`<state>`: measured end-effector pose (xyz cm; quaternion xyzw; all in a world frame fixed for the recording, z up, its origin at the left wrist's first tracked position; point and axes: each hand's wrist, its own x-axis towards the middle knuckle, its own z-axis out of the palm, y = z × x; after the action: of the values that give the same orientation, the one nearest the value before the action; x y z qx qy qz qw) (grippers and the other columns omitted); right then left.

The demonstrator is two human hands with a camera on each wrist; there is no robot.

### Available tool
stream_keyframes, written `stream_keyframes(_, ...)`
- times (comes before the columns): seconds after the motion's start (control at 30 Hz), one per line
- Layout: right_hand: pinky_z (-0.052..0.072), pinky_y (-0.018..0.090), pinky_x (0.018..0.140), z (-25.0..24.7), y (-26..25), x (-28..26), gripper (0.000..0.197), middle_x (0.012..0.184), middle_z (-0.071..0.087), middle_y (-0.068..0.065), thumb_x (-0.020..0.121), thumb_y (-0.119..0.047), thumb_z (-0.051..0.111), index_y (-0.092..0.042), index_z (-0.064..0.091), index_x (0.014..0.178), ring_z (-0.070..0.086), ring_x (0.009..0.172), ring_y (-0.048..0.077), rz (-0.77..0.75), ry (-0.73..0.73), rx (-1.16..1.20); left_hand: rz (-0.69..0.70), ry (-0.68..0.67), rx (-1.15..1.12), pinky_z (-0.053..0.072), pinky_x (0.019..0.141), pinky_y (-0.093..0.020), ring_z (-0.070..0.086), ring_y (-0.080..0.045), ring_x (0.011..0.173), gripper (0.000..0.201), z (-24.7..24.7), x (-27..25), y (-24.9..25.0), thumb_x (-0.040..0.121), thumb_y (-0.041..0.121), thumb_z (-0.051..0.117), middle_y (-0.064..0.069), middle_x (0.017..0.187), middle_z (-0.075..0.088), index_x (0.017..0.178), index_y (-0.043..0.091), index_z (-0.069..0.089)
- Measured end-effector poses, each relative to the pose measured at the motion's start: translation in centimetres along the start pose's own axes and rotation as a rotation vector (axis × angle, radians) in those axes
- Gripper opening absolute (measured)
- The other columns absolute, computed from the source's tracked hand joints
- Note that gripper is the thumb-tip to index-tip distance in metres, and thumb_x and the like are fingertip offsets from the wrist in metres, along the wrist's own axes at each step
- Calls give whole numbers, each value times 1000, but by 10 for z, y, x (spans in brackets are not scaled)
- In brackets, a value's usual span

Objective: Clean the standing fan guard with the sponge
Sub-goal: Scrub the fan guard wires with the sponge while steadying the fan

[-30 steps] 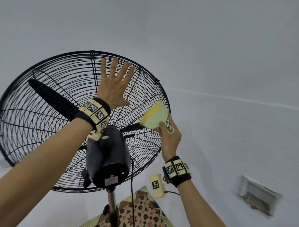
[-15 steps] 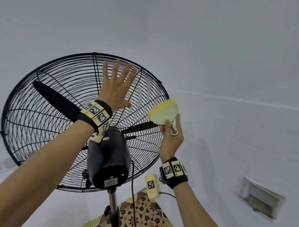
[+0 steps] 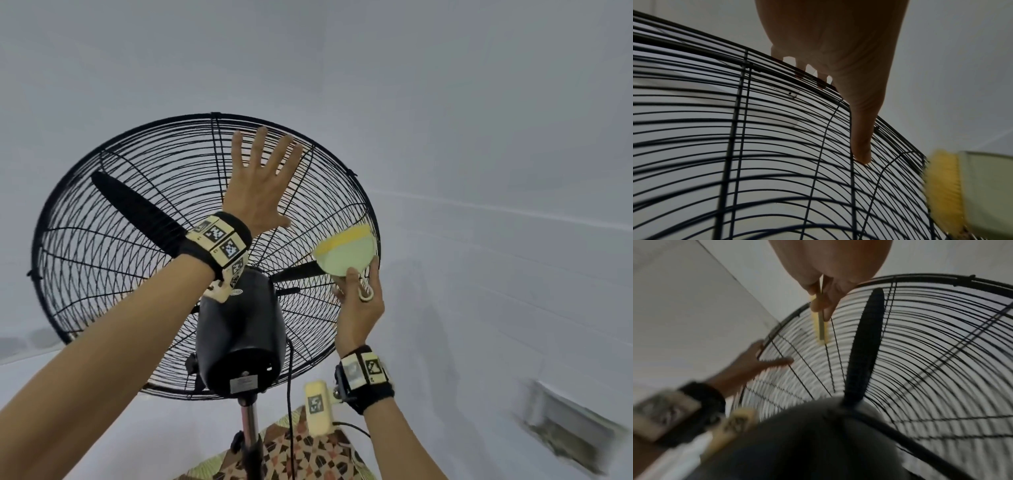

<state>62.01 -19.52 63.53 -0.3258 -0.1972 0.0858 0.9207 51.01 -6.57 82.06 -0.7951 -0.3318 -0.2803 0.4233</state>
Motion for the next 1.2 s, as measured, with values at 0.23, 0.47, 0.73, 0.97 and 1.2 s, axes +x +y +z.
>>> stream_keyframes(0.23,65,36,71,-12,28,-20,59,123,68,1,95,-7,72,-24,53,148,77,94,22,124,-312,-304,-25,-18,24,4,121,-74,-1,-46,159,144,-1,0,1,67,85,72,-10,175,-1,166,18,-8)
stream_keyframes(0.47,62,27,68,-9,23,-12,23,115,73,12,100,-18,67,-11,64,122,78,85,18,101,-401,-400,-15,-7,12,6,121,-75,-1,-46,159,144,-3,-1,2,67,85,72,-10,175,-1,165,19,-10)
stream_keyframes(0.73,61,25,60,-11,19,9,19,110,72,5,101,-14,64,-12,64,120,77,80,16,-1,-271,-431,-22,-25,16,3,121,-75,-3,-46,158,144,-2,-1,2,68,84,73,-10,175,-3,166,19,-10)
stream_keyframes(0.97,60,26,64,-14,16,13,26,110,73,0,102,-19,65,-11,64,126,76,81,17,-67,-138,-346,-15,-9,7,1,121,-74,-3,-46,159,143,-2,-1,2,68,83,73,-10,175,-2,166,19,-10)
stream_keyframes(1.2,63,27,62,-14,43,-10,21,108,70,2,101,-17,67,-10,67,120,71,88,-2,-75,-419,-526,-18,-21,12,3,122,-73,-2,-45,159,143,-1,-1,0,68,84,72,-10,175,-2,165,20,-10)
